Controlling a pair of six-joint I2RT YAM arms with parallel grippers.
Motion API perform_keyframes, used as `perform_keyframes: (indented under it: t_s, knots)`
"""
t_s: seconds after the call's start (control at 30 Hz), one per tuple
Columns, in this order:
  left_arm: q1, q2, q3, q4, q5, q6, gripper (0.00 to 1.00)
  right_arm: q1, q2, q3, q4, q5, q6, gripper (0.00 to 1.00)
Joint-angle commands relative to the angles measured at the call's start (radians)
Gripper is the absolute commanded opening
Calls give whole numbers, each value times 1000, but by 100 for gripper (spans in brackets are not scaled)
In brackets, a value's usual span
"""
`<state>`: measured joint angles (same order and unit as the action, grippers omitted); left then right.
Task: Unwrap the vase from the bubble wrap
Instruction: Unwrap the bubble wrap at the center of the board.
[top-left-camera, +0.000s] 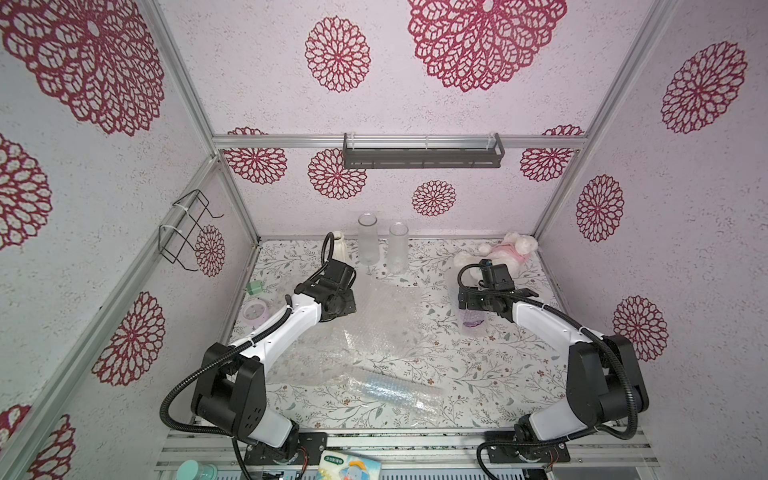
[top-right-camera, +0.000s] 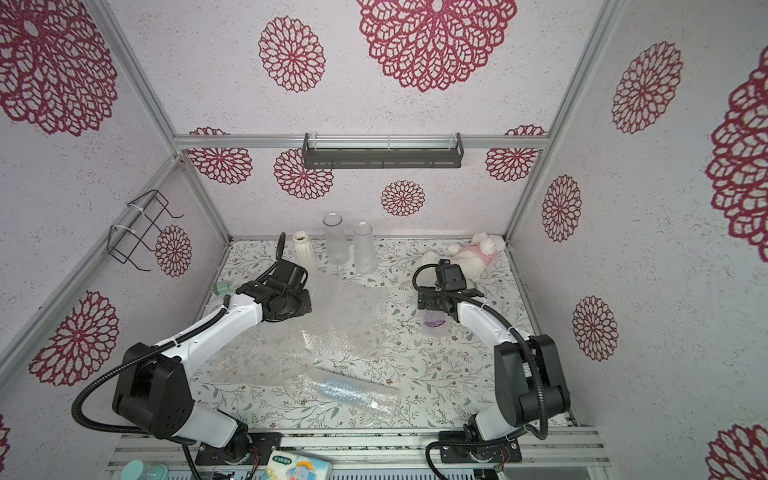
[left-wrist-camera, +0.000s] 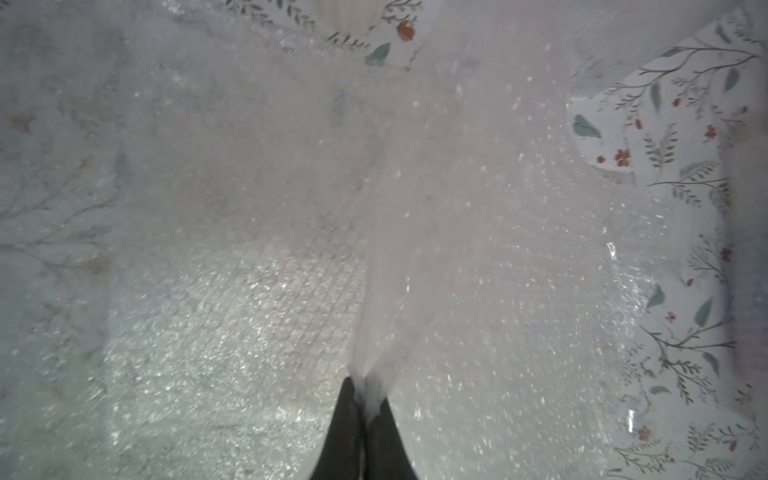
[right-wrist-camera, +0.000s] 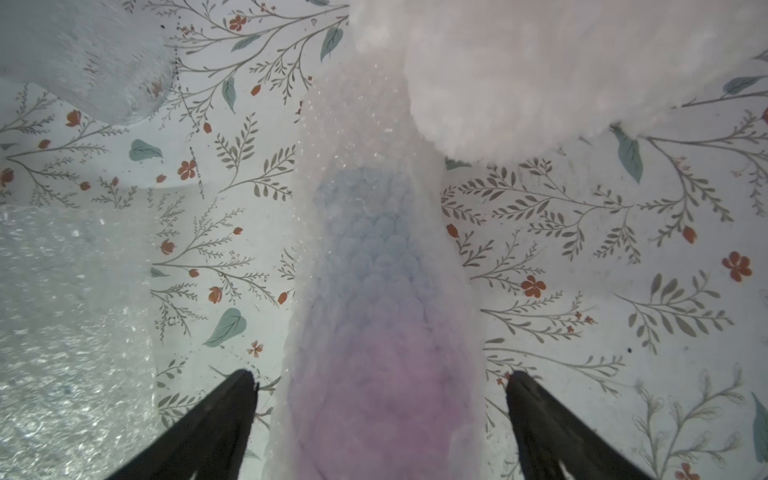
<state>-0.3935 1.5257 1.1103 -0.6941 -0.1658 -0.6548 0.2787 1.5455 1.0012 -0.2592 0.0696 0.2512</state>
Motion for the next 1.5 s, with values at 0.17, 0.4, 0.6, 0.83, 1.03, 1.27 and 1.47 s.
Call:
perform_keyframes:
  t_s: [0.17, 0.4, 0.6, 0.83, 1.03, 1.27, 1.47]
  knots:
    - [50, -9, -69, 14, 5, -44, 51, 44, 103, 62, -59, 29, -31, 99]
    - [50, -50, -48, 6, -13, -49, 77, 82, 133, 73, -96, 21, -56, 92]
    - [50, -52, -14, 2, -6, -47, 80, 173, 81, 45, -117, -10, -60, 85]
    - [50, -46, -12, 10, 14, -58, 80, 234, -57, -88, -30, -144, -3, 85]
    - [60, -61, -23, -33, -46, -63, 92, 235, -134, -147, 21, -133, 11, 95]
    - [70, -67, -16, -86, -121, -89, 97, 239, -115, -70, -5, -36, -37, 99]
    - [108, -102, -13, -72, -86, -88, 97, 240, -17, 51, -76, -9, -92, 99]
